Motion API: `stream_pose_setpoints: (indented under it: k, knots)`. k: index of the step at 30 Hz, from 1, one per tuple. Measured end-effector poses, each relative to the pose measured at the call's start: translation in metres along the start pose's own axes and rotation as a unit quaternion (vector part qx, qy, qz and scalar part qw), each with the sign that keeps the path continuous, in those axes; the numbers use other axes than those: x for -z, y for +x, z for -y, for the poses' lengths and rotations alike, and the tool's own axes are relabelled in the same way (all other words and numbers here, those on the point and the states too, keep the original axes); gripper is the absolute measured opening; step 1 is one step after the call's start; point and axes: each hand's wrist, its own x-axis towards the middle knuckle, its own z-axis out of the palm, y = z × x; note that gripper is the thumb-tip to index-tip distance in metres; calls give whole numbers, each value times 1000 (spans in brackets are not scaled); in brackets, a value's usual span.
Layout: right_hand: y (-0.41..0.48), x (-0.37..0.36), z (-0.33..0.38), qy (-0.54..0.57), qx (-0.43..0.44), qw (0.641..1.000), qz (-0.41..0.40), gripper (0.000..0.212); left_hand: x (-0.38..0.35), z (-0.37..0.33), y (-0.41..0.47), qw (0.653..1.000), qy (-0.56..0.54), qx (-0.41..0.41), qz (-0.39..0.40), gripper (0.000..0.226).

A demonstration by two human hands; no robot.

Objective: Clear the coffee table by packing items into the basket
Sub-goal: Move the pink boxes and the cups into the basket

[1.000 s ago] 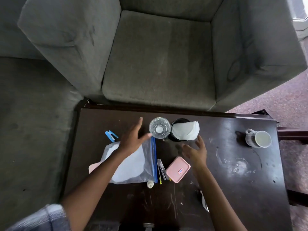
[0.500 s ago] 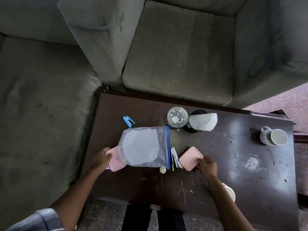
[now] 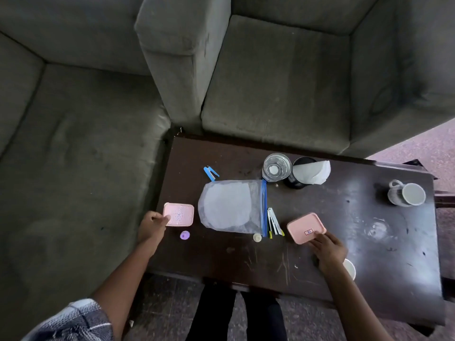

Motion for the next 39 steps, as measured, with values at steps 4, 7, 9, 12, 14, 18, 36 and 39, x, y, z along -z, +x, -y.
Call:
stream_pose_setpoints:
  k: [4,7,9,12,14,18,36,39]
  knots:
    - [-39,5,21,8,14,999,31,26,18,-26,-27,998,-54,-23,17,17]
    - [-78,4,40,15,18,998,61,22,25,-55,-64,993,-88,-49,55,15]
    - [-102,3,49,22,20,997,77,21,25,-75,-89,987,-120,-67,89,16]
    - [-134,8,60,38,30,996,76,20,18,-100,-126,975,-152,-86,137,15]
    - [-153,17,67,64,34,995,74,17,10,-112,-150,966,-173,-85,172,18]
    - [-179,53,75,123,24,990,70,10,-11,-128,-202,945,-179,-65,266,13]
    - [-179,366,70,389,44,918,61,15,-205,-122,-479,837,-40,-146,525,2]
    - [-171,418,76,389,58,918,54,12,-235,-119,-519,830,-35,-150,537,5]
